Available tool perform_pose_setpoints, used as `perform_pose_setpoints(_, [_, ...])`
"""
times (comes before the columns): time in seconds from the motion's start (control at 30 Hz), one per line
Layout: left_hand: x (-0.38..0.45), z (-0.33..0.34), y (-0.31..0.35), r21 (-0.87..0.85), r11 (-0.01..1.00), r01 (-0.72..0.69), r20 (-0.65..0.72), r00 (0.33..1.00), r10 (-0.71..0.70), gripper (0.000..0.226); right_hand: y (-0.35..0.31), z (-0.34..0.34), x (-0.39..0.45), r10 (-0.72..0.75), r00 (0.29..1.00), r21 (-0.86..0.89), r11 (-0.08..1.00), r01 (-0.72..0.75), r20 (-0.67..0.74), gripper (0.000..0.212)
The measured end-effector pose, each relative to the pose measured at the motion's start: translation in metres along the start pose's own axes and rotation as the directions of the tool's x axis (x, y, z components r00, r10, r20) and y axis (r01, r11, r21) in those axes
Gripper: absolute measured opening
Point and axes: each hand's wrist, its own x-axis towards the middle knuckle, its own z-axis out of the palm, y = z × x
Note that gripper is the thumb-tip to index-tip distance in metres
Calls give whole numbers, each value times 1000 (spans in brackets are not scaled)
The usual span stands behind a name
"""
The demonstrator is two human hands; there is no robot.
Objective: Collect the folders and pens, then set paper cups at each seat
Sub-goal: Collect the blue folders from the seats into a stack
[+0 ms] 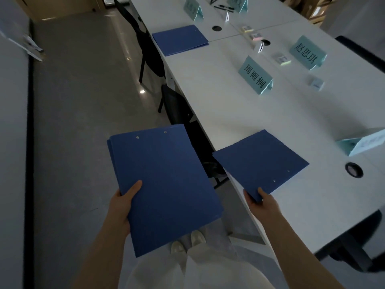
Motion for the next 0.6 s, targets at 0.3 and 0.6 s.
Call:
perform_pose_setpoints(0.3, [-2,16,5,-41,999,-6,3,1000,6,55,-8,29,-29,103,907,-28,995,-101,407,94])
perform_pose_setpoints(0.6, [-4,23,13,-93,995,-39,-60,998,34,66,-16,86,-50,365,777,-689,715,118,513,44])
